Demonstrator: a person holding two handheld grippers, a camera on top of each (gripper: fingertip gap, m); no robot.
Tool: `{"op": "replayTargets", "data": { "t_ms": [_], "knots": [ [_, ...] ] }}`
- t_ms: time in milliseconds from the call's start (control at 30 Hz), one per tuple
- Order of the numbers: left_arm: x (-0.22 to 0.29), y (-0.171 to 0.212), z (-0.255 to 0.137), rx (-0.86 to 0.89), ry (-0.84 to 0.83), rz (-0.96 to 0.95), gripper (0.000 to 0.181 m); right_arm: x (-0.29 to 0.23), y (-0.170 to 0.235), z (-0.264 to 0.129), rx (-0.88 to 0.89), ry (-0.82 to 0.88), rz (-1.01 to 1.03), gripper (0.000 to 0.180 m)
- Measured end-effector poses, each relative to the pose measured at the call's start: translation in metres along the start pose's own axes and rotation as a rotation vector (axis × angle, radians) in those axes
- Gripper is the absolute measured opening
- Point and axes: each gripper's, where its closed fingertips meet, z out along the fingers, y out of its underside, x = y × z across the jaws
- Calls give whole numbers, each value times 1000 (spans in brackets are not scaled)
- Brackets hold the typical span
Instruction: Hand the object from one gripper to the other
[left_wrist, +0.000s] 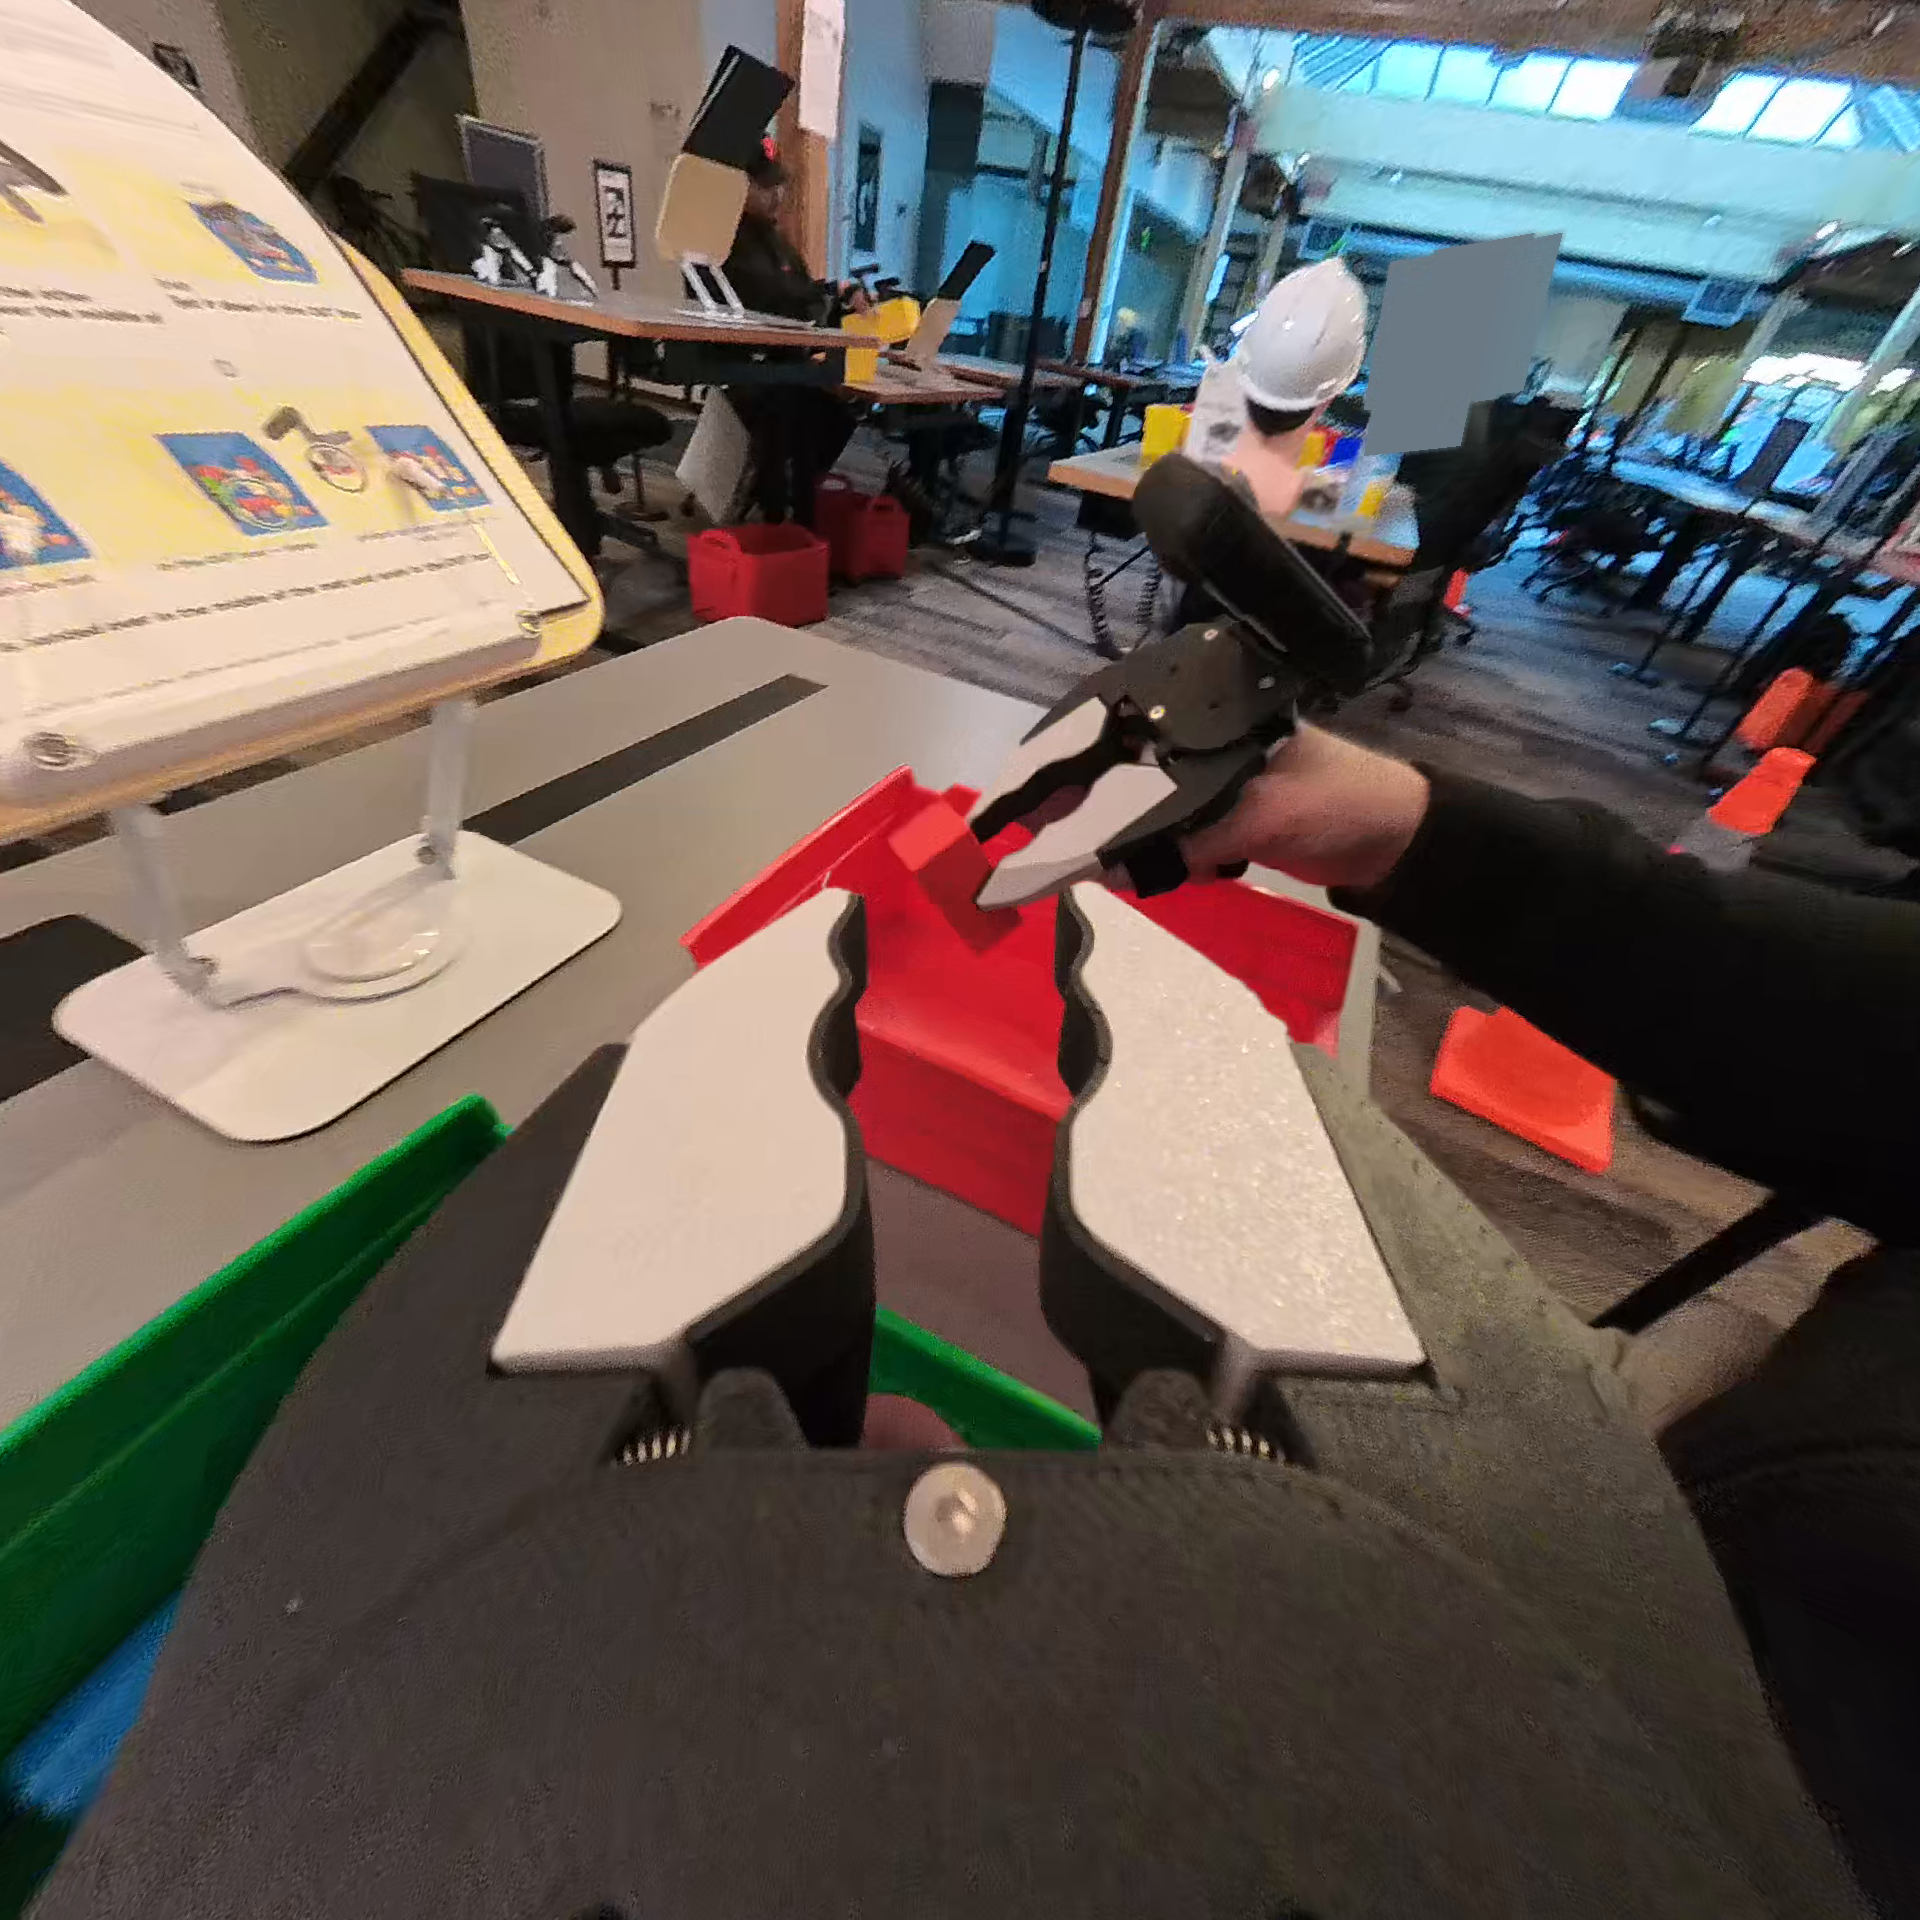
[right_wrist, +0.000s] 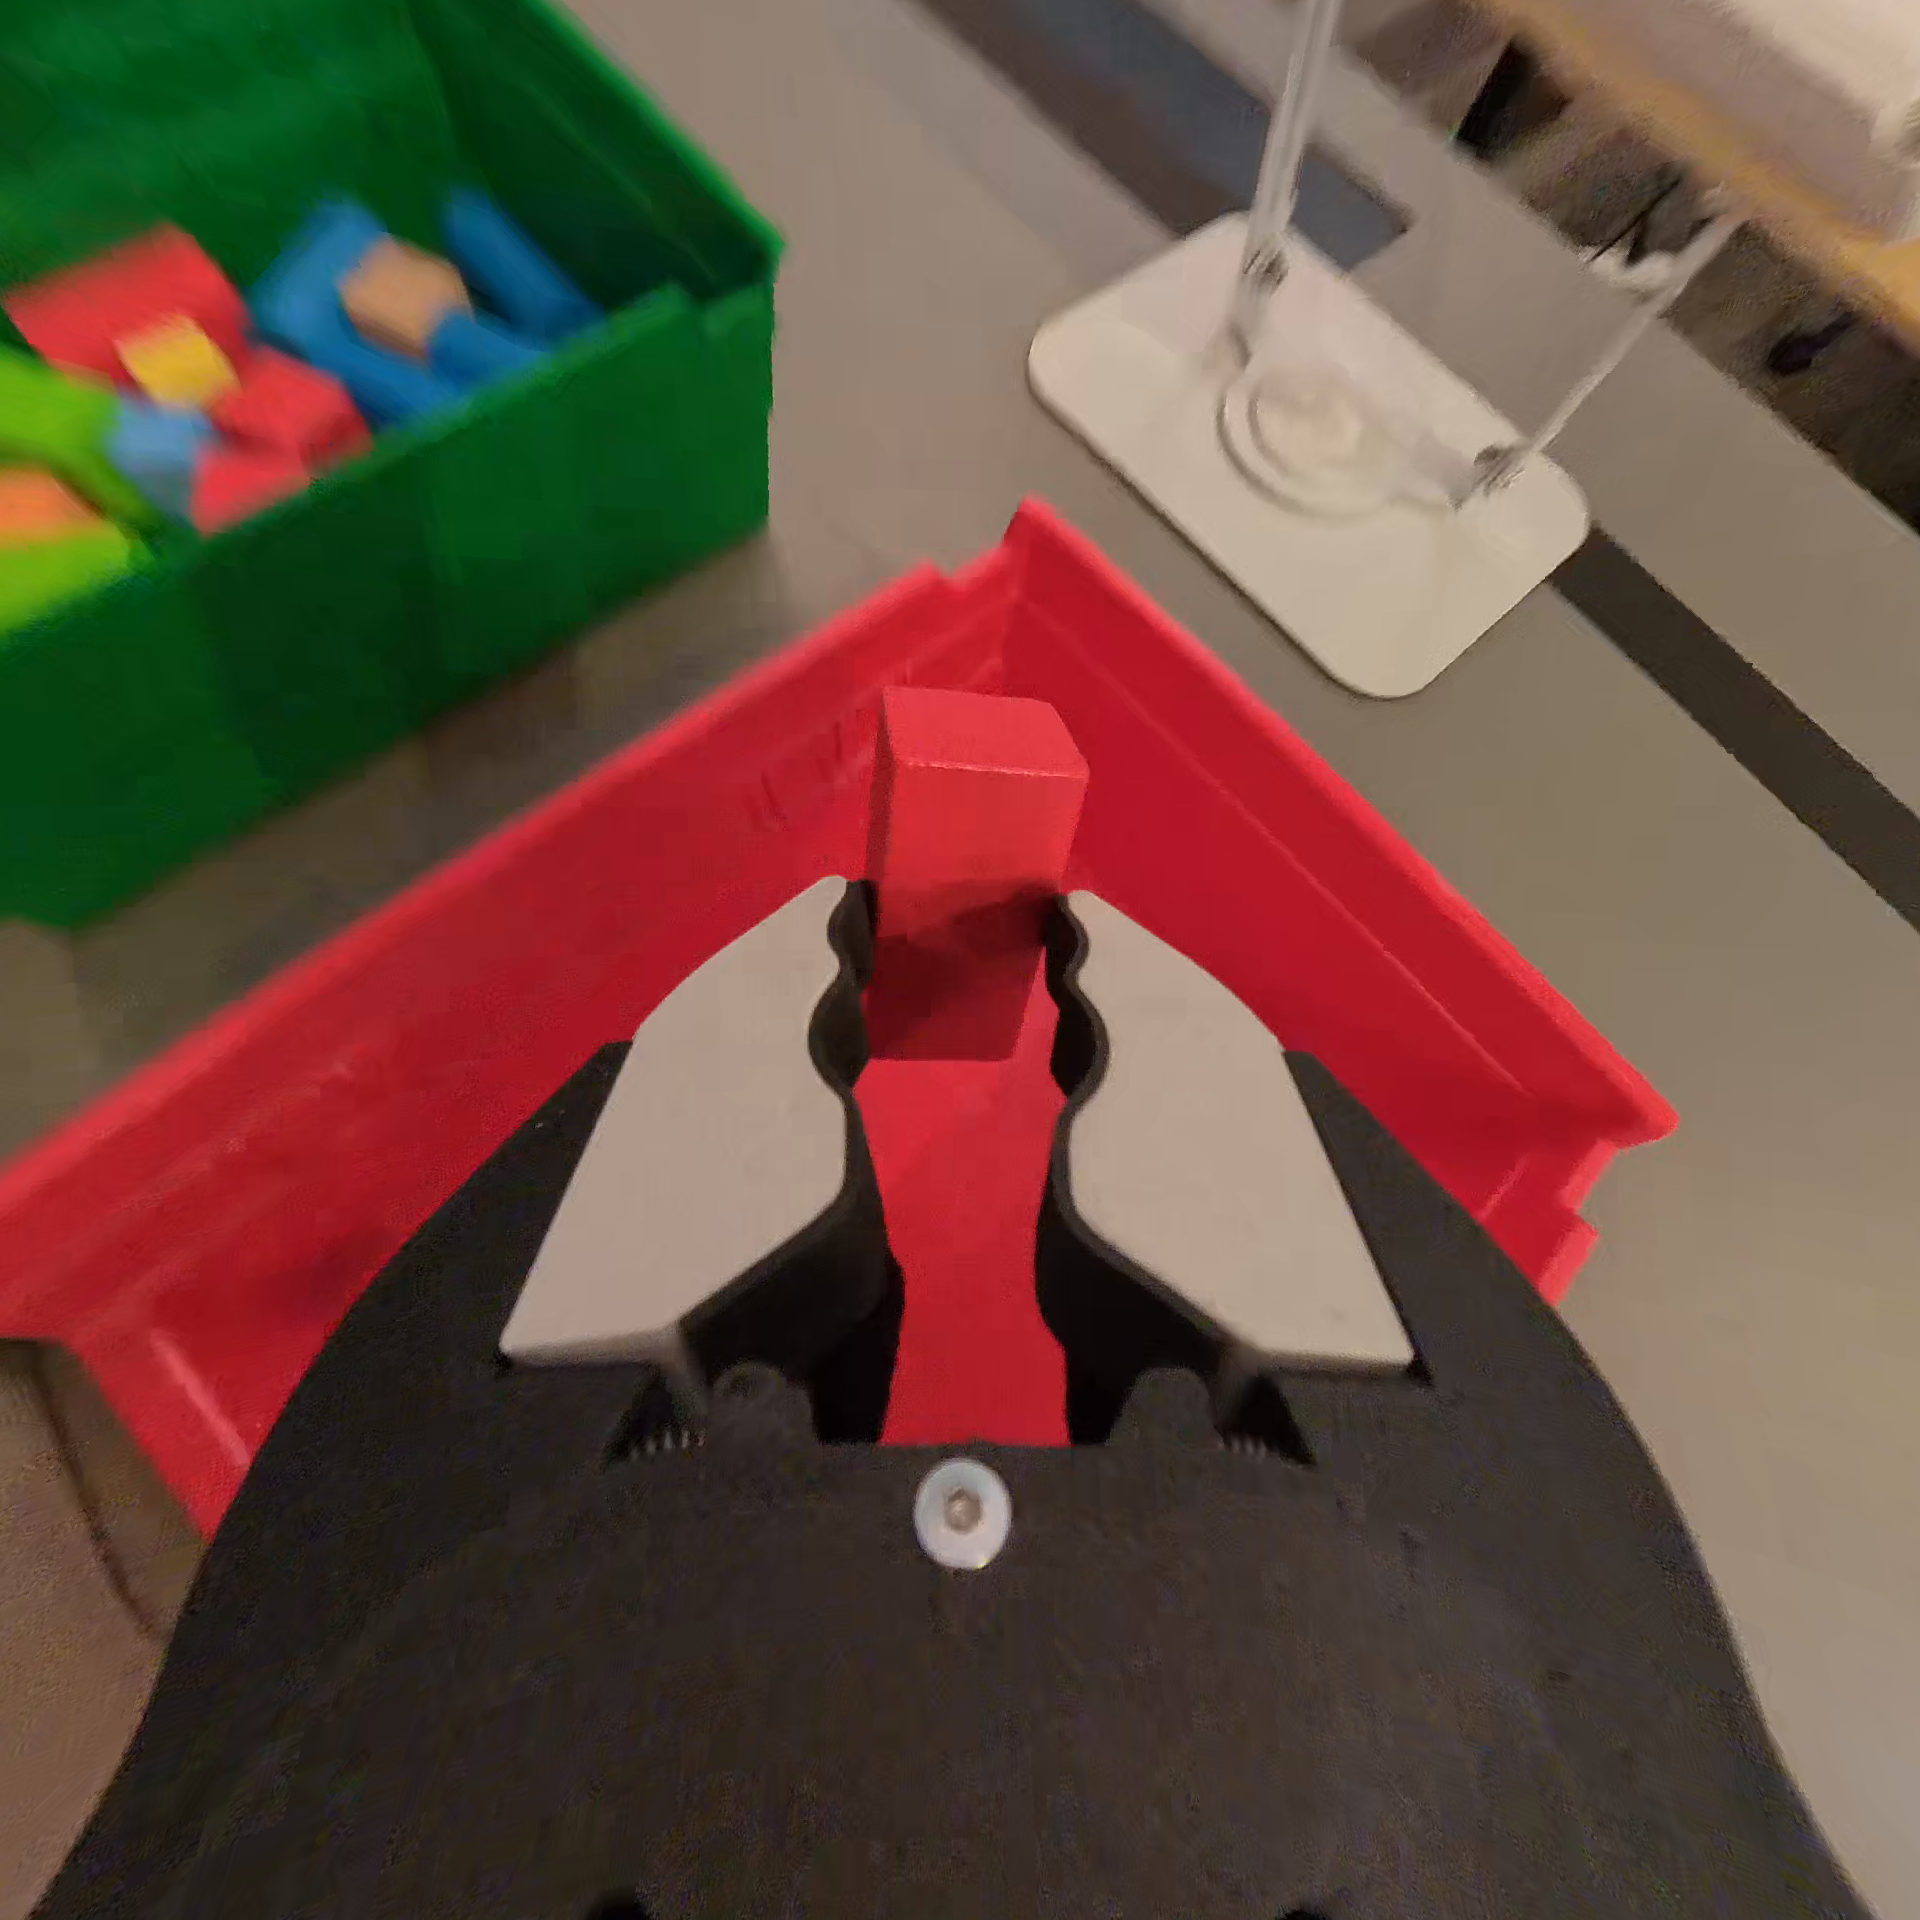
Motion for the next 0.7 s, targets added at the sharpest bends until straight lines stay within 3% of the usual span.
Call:
{"op": "replayTargets", "data": {
  "t_ms": [33, 333, 433, 700],
  "knots": [
    [-4, -1, -3, -9, -24, 15, 35, 1, 8, 7, -67, -1, -45, 32],
    [-47, 27, -28, -229, -203, 115, 40, 5, 47, 60, -456, -31, -378, 32],
    [-42, 53, -31, -351, -115, 67, 49, -5, 48, 74, -472, -74, -418, 32],
    [-63, 116, -40, -636, -175, 73, 51, -1, 48, 101, -521, -52, -470, 32]
  ]
}}
